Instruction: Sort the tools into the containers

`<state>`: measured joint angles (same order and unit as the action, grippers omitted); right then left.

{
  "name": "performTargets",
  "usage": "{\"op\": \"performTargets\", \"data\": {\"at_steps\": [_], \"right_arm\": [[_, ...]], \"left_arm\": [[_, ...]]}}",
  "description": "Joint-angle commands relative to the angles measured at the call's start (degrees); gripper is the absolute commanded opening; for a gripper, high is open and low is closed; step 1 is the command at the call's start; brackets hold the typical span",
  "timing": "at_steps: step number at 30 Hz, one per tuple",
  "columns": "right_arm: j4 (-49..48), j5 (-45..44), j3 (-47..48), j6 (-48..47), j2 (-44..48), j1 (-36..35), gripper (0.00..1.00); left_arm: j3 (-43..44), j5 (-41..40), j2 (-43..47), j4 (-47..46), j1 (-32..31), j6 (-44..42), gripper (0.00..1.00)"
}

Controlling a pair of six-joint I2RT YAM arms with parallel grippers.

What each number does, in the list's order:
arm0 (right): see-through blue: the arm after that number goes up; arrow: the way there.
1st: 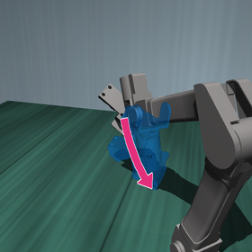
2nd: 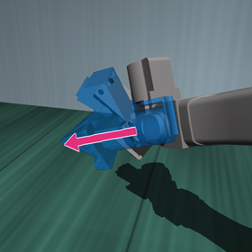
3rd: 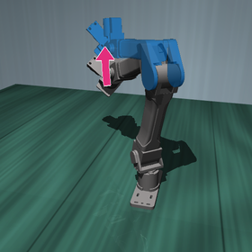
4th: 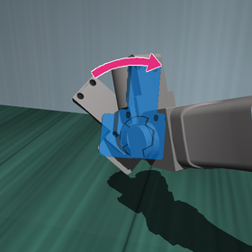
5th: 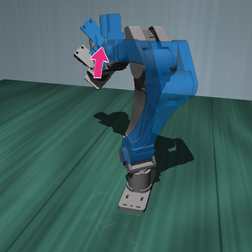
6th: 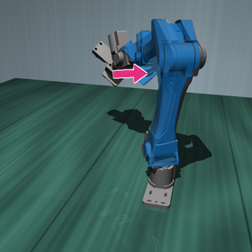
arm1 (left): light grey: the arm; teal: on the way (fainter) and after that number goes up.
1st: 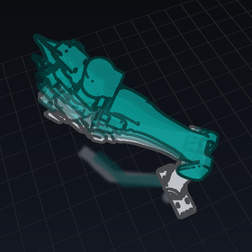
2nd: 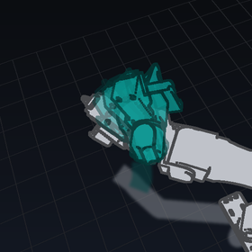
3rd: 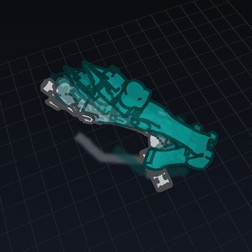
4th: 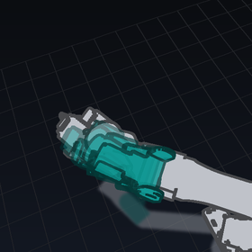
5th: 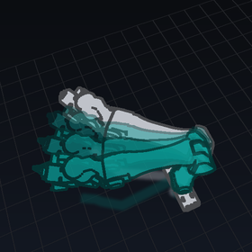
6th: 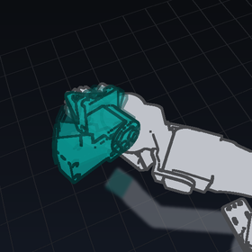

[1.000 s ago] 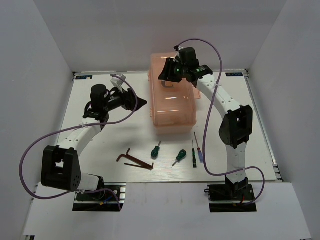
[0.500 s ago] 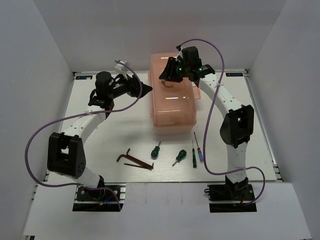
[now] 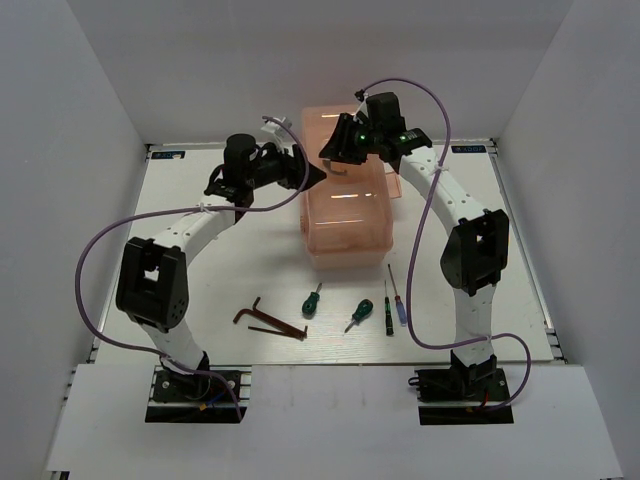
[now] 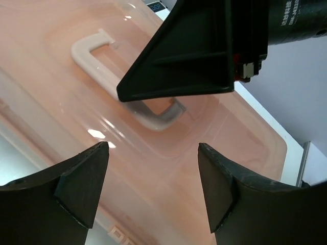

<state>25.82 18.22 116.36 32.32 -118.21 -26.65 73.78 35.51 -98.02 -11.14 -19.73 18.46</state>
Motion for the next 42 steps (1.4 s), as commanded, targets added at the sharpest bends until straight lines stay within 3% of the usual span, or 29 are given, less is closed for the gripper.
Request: {"op": "performTargets", "data": {"at_steps": [1, 14, 31, 42], "right_arm": [[-2.36, 4.02, -0.25, 1.78, 3.52, -0.5, 0.45], [-2.88, 5.77, -0.78, 3.11, 3.52, 0.11, 0.45], [-4.82, 8.5, -2.1, 5.39, 4.92, 1.61, 0.44], [-6.75, 10.52, -4.73, 6.8, 6.41, 2.31, 0.43]], "left_arm": [[3.48, -2.19, 0.11, 1.12, -1.19, -0.97, 0.79], [11.21, -10.19, -5.51, 9.28, -4.62, -2.02, 0.61], [18.68, -17.66, -10.79, 17.99, -6.82, -2.02, 0.52], [23.96, -16.35, -14.74, 21.68, -8.48, -2.02, 0.49]]}}
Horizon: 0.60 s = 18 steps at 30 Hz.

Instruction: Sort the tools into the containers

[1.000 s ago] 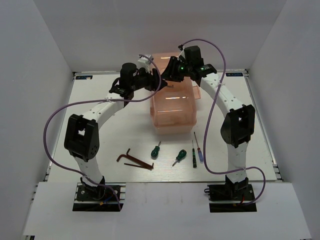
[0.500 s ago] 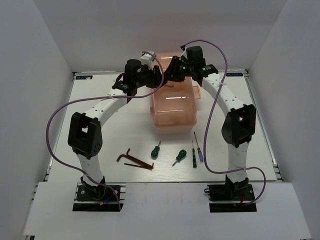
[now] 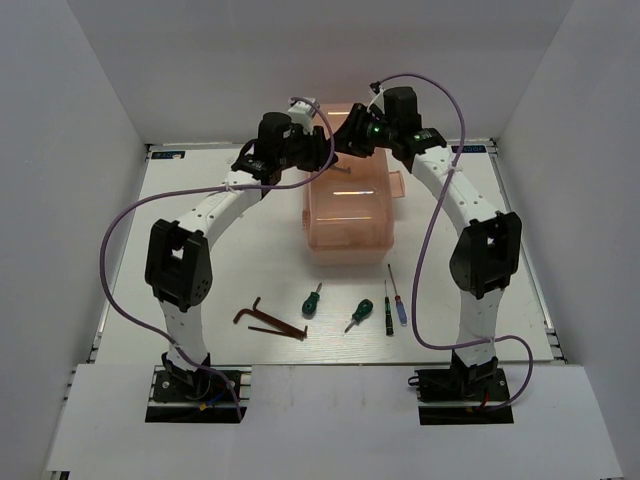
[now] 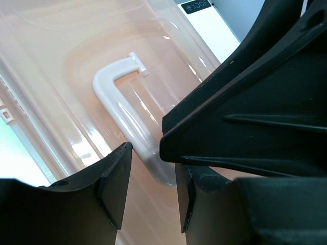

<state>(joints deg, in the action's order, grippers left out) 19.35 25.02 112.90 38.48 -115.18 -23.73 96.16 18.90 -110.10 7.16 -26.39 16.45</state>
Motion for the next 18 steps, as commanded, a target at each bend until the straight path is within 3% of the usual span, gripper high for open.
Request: {"op": "performTargets", "data": {"at_steps": [1, 11, 18], "right_arm": [[0.15, 3.29, -1.28, 0.2, 3.64, -0.36, 0.43], [5.34, -9.01, -1.02, -3.94, 5.31, 0.08, 0.43], [5.87, -7.79, -1.63, -2.98, 4.44, 0.35, 0.43]], "left_arm": [[1.57, 0.26, -2.66, 3.39, -1.82, -0.01, 0.49], [1.57, 2.81, -2.66, 0.85, -1.82, 1.04, 0.48], [1.05, 4.39, -2.66, -0.3, -2.35, 2.18, 0.48]]}}
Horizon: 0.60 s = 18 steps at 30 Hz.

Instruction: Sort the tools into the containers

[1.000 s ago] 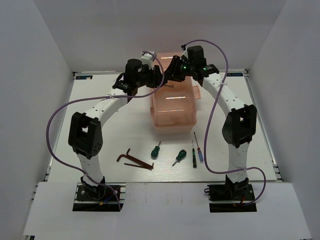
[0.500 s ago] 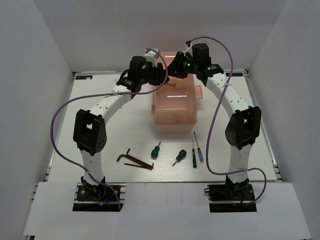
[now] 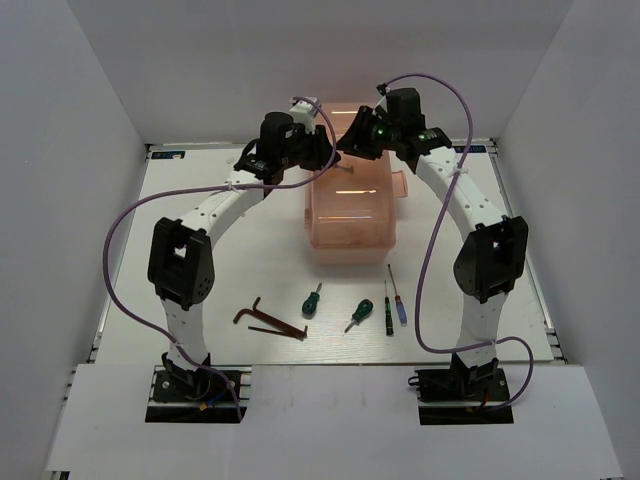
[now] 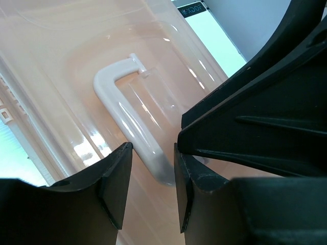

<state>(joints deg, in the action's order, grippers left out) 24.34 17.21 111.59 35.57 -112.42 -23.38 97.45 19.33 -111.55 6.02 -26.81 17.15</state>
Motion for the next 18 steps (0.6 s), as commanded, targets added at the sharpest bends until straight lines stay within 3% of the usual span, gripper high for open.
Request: {"op": "performTargets", "data": {"at_steps": [1, 12, 18], "right_arm": [[0.89, 0.54, -0.32, 0.2, 1.5, 0.08, 0.43], [0.8, 0.63, 0.47, 1.96, -1.22, 0.26, 0.43], [0.54, 0.28, 0.29, 2.13, -2.36, 0.44, 0.49]], "left_arm": [[-0.24, 3.96, -1.22, 0.83, -1.93, 1.49, 0.48], [-0.77, 4.49, -1.22, -0.74, -1.93, 1.49, 0.47], [-1.3, 5.01, -1.22, -1.28, -1.93, 2.01, 0.47]]}}
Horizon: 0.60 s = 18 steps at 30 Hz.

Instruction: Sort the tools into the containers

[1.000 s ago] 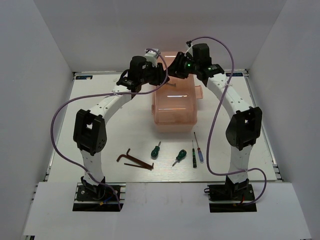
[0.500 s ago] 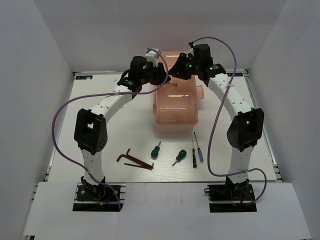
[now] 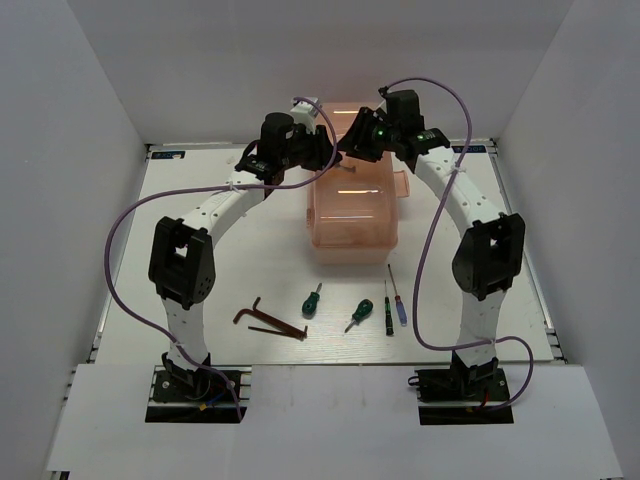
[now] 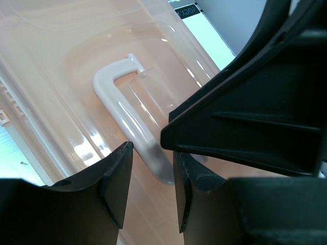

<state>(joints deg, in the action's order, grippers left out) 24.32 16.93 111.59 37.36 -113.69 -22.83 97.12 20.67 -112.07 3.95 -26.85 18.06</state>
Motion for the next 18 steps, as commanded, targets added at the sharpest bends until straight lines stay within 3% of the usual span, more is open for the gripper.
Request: {"op": "performTargets", "data": {"at_steps": [1, 18], "right_arm": [[0.47, 0.56, 0.12, 0.69, -1.53, 0.15, 0.5], [-6.21, 10.4, -2.16, 8.85, -4.88, 1.47, 0.52]], "left_arm": [[-0.97, 3.68, -0.69, 0.8, -1.89, 1.1, 0.47], [-2.11, 5.26, -0.16, -0.86, -1.89, 1.1, 0.46]]}}
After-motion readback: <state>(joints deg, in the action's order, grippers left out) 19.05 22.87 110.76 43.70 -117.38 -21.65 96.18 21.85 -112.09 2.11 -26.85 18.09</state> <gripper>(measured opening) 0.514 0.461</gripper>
